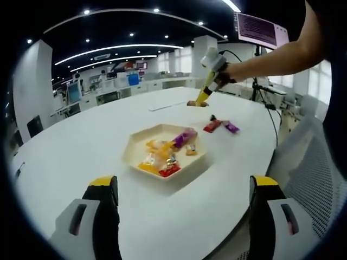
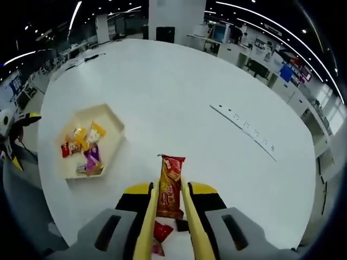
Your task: Place the target food into the container with the food tongs after gripping and lifting it, then release it inside without dropping or visibly crushing the food.
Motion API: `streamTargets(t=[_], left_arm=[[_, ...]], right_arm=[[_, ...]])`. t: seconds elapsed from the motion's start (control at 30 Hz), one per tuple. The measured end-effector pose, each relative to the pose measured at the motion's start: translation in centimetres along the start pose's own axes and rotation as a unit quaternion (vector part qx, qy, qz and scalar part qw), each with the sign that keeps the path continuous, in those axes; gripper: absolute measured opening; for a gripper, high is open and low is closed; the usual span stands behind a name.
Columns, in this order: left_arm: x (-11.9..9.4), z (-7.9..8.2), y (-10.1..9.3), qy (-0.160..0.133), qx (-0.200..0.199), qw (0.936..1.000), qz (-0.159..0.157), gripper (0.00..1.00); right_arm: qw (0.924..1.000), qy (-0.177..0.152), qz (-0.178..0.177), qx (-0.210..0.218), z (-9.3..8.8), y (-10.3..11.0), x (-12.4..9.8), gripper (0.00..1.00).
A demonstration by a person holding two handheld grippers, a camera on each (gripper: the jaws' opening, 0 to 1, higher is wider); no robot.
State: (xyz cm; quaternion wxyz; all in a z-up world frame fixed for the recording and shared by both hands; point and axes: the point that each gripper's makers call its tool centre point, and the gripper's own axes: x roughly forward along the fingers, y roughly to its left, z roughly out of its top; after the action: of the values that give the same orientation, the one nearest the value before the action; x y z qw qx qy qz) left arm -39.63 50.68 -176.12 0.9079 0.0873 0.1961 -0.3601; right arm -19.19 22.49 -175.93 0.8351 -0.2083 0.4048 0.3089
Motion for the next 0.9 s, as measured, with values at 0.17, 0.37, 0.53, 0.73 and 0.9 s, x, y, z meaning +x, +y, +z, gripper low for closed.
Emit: streamTargets(t=[0.17,0.37,0.53,0.73,0.9], left_arm=[[-0.1,0.2,0.1,-0.006,-0.003,1.0,0.0,0.98],[0.0,0.1,-0.2,-0.005,0.004,1.0,-0.006,0.99],[0.0,0.1,-0.7,-0.004,0.014,0.9998,-0.016,0.99],[0.0,0.1,-0.8,-0.004,0.016,0.9997,-0.017,0.99],[0.0,0.1,-0.9,-0.004,0.015,0.9997,-0.018,0.99]], right_arm=[[0.9997,-0.015,0.008,-0.018,2.3,1.1,-1.0,0.24],[0.9982,-0.02,0.018,-0.053,4.4,2.8,-1.2,0.24],[0.9967,-0.023,0.028,-0.073,5.5,4.3,-1.0,0.24],[0.9949,-0.037,0.057,-0.074,7.3,6.8,-0.7,0.24],[0.9918,-0.041,0.075,-0.096,8.6,9.3,-0.6,0.24]])
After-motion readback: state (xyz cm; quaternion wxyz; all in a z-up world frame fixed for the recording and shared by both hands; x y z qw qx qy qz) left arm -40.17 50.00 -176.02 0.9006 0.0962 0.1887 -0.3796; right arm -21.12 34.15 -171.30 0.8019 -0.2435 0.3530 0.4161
